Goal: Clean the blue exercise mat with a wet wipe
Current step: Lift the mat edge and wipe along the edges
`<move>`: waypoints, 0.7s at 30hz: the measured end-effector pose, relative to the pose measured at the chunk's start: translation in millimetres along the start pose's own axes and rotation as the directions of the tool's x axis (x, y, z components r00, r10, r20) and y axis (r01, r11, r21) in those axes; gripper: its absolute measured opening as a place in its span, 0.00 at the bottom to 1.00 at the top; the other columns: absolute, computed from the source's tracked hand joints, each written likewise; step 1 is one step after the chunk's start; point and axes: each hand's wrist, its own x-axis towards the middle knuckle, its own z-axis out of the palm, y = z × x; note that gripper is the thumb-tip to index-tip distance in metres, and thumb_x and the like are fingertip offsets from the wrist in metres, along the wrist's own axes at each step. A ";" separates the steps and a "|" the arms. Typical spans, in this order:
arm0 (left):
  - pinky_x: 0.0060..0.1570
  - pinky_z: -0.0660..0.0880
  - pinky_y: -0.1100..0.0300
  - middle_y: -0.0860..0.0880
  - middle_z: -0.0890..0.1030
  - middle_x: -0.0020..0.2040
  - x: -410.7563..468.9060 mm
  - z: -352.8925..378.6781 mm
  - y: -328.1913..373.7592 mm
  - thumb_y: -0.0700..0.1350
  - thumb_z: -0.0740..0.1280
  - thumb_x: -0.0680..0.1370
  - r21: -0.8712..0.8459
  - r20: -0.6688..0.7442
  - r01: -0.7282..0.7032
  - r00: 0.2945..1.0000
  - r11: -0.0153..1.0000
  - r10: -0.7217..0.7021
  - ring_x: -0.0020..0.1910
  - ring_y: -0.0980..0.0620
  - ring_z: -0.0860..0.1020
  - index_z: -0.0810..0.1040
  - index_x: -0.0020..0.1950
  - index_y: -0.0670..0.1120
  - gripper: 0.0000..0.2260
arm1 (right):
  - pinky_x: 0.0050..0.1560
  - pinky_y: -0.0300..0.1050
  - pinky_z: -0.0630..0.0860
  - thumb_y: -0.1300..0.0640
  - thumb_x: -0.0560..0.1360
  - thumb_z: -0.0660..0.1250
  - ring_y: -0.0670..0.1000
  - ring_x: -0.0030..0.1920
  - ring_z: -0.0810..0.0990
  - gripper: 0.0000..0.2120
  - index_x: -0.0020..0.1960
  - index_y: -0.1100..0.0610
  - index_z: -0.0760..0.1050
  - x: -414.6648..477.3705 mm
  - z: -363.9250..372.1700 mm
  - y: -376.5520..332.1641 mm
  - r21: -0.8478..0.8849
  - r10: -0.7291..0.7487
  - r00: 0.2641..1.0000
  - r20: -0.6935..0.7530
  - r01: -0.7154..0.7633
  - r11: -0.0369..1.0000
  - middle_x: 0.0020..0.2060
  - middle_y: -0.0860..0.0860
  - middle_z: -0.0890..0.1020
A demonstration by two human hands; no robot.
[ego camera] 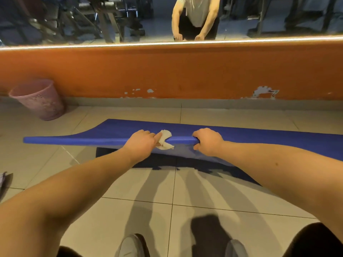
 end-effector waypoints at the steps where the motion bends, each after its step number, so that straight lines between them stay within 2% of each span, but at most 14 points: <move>1: 0.49 0.70 0.56 0.47 0.78 0.59 -7.4 6.7 -8.5 0.40 0.62 0.81 -0.011 0.008 0.010 1.000 1.000 -0.010 0.53 0.46 0.76 0.52 0.81 0.48 0.30 | 0.32 0.44 0.69 0.57 0.75 0.68 0.52 0.38 0.78 0.00 0.45 0.52 0.78 -0.1 0.9 0.0 -0.004 -0.002 1.000 0.005 0.002 1.000 0.37 0.48 0.79; 5: 0.54 0.73 0.55 0.48 0.79 0.58 -31.5 30.2 -36.8 0.43 0.62 0.83 -0.016 0.076 0.051 0.996 0.999 -0.049 0.53 0.48 0.76 0.52 0.80 0.49 0.29 | 0.38 0.47 0.76 0.57 0.74 0.68 0.51 0.39 0.79 0.02 0.46 0.51 0.78 -1.7 2.6 -7.9 -0.037 -0.022 0.999 0.043 0.024 0.999 0.38 0.48 0.80; 9: 0.56 0.75 0.54 0.46 0.78 0.63 -38.0 31.9 -44.6 0.43 0.62 0.83 -0.055 0.129 0.064 0.990 0.996 -0.057 0.57 0.47 0.76 0.51 0.81 0.50 0.30 | 0.38 0.47 0.76 0.59 0.75 0.67 0.51 0.39 0.79 0.04 0.48 0.52 0.79 -3.1 6.1 -17.3 -0.060 -0.013 0.999 0.041 0.015 0.998 0.39 0.49 0.80; 12: 0.58 0.75 0.50 0.45 0.73 0.70 -18.6 -0.7 -8.2 0.46 0.59 0.84 -0.192 0.141 0.011 0.990 0.981 0.016 0.61 0.41 0.76 0.48 0.82 0.50 0.30 | 0.37 0.45 0.73 0.60 0.75 0.68 0.51 0.39 0.78 0.04 0.48 0.52 0.78 -4.0 6.5 -18.5 -0.068 -0.004 0.999 0.053 0.007 0.998 0.39 0.50 0.80; 14: 0.53 0.75 0.50 0.44 0.74 0.67 -1.3 -19.9 29.2 0.51 0.59 0.84 -0.201 0.150 -0.070 0.983 0.977 0.102 0.59 0.40 0.76 0.49 0.81 0.49 0.30 | 0.38 0.45 0.74 0.58 0.75 0.69 0.51 0.40 0.79 0.04 0.49 0.52 0.78 -6.5 6.0 -18.2 -0.071 0.002 0.997 0.079 0.003 0.997 0.40 0.50 0.81; 16: 0.51 0.76 0.52 0.44 0.77 0.62 17.9 -20.4 51.6 0.44 0.63 0.81 -0.119 0.100 -0.111 0.987 0.987 0.123 0.56 0.43 0.77 0.51 0.81 0.47 0.32 | 0.37 0.44 0.73 0.57 0.74 0.70 0.51 0.40 0.79 0.04 0.48 0.51 0.79 -8.9 6.0 -14.6 -0.068 0.012 0.996 0.085 -0.006 0.998 0.40 0.49 0.82; 18: 0.47 0.73 0.53 0.44 0.78 0.60 23.3 -9.9 47.1 0.38 0.63 0.80 -0.062 0.102 -0.096 0.990 0.993 0.102 0.56 0.43 0.76 0.52 0.81 0.45 0.32 | 0.34 0.43 0.70 0.56 0.74 0.70 0.51 0.39 0.79 0.02 0.47 0.50 0.79 -8.2 4.9 -9.8 -0.064 0.012 0.997 0.075 -0.007 0.998 0.39 0.49 0.81; 21: 0.45 0.72 0.52 0.44 0.79 0.57 11.0 2.5 23.7 0.37 0.62 0.79 -0.097 0.049 -0.090 0.994 0.991 0.095 0.53 0.44 0.77 0.57 0.78 0.44 0.28 | 0.32 0.42 0.67 0.58 0.73 0.69 0.52 0.38 0.78 0.03 0.45 0.51 0.79 -7.3 -2.1 -4.4 -0.060 0.011 0.999 0.047 -0.008 0.998 0.37 0.49 0.80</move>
